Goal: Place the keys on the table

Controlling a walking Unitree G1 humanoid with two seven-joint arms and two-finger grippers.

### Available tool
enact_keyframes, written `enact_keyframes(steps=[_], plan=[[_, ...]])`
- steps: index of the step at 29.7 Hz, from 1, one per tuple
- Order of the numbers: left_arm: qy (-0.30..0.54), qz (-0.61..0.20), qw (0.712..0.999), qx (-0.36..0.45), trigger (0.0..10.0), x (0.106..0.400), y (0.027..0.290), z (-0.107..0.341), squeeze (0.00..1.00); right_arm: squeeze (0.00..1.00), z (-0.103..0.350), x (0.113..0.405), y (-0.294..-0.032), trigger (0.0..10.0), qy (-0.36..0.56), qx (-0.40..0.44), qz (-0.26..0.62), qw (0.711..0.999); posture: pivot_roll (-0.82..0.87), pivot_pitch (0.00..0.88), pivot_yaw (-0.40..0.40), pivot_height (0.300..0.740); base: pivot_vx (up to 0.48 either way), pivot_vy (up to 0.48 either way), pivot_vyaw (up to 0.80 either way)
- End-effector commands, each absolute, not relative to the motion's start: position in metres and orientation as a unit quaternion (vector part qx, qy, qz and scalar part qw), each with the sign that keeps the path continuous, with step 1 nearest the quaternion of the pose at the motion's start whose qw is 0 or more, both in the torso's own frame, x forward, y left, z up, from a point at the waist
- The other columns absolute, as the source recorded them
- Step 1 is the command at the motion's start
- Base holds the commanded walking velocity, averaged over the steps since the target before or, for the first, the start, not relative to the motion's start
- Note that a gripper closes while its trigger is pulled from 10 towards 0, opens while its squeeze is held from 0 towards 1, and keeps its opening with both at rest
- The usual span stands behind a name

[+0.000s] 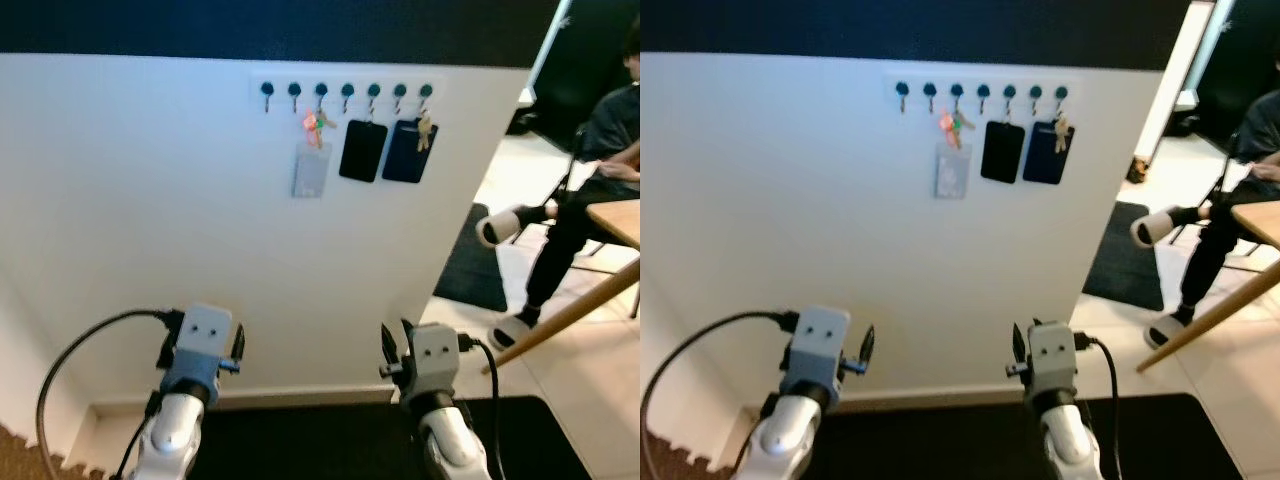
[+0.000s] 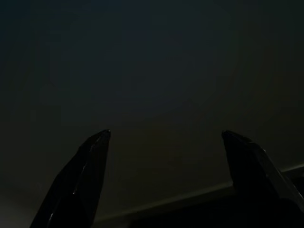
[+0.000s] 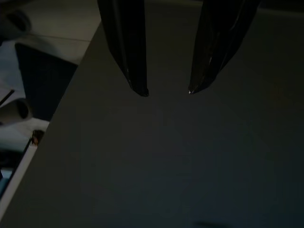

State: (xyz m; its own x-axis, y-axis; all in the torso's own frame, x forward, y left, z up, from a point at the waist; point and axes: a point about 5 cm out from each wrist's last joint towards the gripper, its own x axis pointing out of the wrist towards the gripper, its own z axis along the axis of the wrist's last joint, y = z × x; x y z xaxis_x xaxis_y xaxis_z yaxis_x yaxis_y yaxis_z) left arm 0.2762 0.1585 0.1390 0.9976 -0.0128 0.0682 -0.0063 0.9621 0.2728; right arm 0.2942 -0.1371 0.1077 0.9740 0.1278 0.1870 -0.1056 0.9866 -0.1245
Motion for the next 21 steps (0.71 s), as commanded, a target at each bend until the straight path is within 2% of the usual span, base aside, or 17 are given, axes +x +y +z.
enact_keyframes(steps=[1,12,21], plan=[[-0.030,-0.002,0.989,0.148,10.0,0.2733,0.1611,0.1362,0.00,0.00,0.1052,0.2928,-0.1377,10.0,-0.092,-0.057,0.059,0.992,0.17,0.138,0.032,0.740,0.277,-0.386,0.00],[-0.032,-0.001,0.988,0.148,10.0,0.2734,0.1620,0.1365,0.00,0.00,0.1048,0.2927,-0.1367,10.0,-0.091,-0.055,0.058,0.993,0.17,0.140,0.035,0.740,0.284,-0.377,0.00],[-0.030,0.002,0.989,0.142,10.0,0.2729,0.1625,0.1366,0.00,0.00,0.1044,0.2921,-0.1361,10.0,-0.091,-0.055,0.058,0.993,0.17,0.141,0.037,0.740,0.000,0.000,0.00]])
